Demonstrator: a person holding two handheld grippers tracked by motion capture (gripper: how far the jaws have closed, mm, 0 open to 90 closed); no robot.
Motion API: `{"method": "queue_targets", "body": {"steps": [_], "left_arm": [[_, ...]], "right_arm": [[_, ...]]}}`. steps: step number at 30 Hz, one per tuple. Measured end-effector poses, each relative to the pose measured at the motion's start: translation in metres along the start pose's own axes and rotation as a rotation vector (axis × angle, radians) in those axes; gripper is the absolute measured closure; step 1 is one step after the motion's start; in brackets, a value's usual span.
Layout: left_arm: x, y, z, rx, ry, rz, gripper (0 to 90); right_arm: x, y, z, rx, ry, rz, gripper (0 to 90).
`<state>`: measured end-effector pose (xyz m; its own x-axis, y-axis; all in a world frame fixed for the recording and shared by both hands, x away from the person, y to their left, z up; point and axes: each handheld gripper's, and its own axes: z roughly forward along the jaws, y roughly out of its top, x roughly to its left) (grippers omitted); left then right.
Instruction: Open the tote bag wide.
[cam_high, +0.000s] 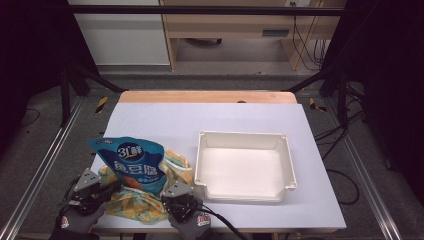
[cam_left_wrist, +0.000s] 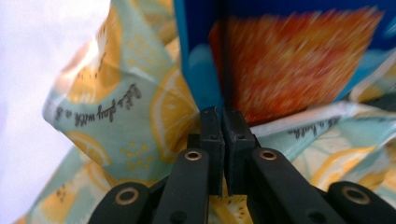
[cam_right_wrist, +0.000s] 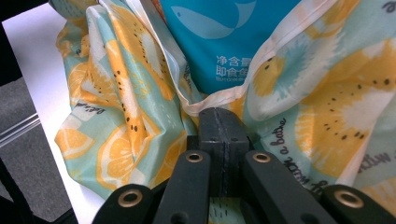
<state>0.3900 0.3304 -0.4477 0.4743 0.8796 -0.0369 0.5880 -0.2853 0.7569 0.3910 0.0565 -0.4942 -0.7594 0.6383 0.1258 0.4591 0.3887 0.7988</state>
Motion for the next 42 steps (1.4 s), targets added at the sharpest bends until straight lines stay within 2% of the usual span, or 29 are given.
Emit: {"method": "queue_targets", "body": {"steps": [8,9,14,15,20,25,31,33,34,35,37,38,40,41,42], "left_arm": [[-0.003,-0.005,0.005,0.066,0.019,0.036,87.5],[-0.003,-0.006,0.007,0.088,0.018,0.035,87.7],[-0.003,-0.007,0.011,0.117,0.011,0.03,88.4],[-0.003,-0.007,0.012,0.135,0.004,0.03,88.5],[-0.004,-0.009,0.016,0.173,-0.004,0.039,88.4],[-0.002,-0.009,0.016,0.178,-0.021,0.027,87.0],[-0.001,-0.009,0.016,0.171,-0.034,0.014,81.3],[-0.001,-0.009,0.013,0.14,-0.031,0.005,76.7],[-0.001,-0.009,0.013,0.14,-0.031,0.005,75.0],[0.0,-0.009,0.009,0.113,-0.029,-0.003,73.1],[0.0,-0.009,0.006,0.098,-0.027,-0.004,71.1],[0.001,-0.009,0.001,0.065,-0.031,-0.012,68.2],[0.002,-0.01,-0.003,0.03,-0.037,-0.026,66.3],[0.002,-0.01,-0.003,0.03,-0.037,-0.026,65.4],[0.005,-0.01,-0.01,-0.008,-0.046,-0.039,64.9]], "right_arm": [[-0.001,0.0,0.0,0.0,0.005,-0.001,90.0],[-0.002,0.001,0.0,0.001,0.008,0.0,90.0],[-0.003,0.001,-0.002,0.018,0.007,-0.001,90.0],[-0.005,0.001,-0.004,0.025,0.006,0.002,90.0],[-0.007,-0.002,-0.007,0.022,0.01,0.007,90.0],[-0.009,-0.003,-0.008,0.015,0.016,0.017,89.9],[-0.009,-0.002,-0.009,0.004,0.032,0.007,80.8],[-0.009,0.0,-0.014,-0.014,0.041,0.003,77.6],[-0.009,0.0,-0.014,-0.014,0.041,0.003,77.6],[-0.01,0.003,-0.018,-0.035,0.046,-0.001,75.4],[-0.01,0.004,-0.021,-0.042,0.046,-0.001,74.6],[-0.01,0.006,-0.025,-0.056,0.05,-0.002,72.4],[-0.01,0.008,-0.029,-0.069,0.056,-0.001,70.1],[-0.01,0.008,-0.029,-0.069,0.056,-0.001,70.1],[-0.01,0.01,-0.033,-0.088,0.06,-0.008,67.9]]}}
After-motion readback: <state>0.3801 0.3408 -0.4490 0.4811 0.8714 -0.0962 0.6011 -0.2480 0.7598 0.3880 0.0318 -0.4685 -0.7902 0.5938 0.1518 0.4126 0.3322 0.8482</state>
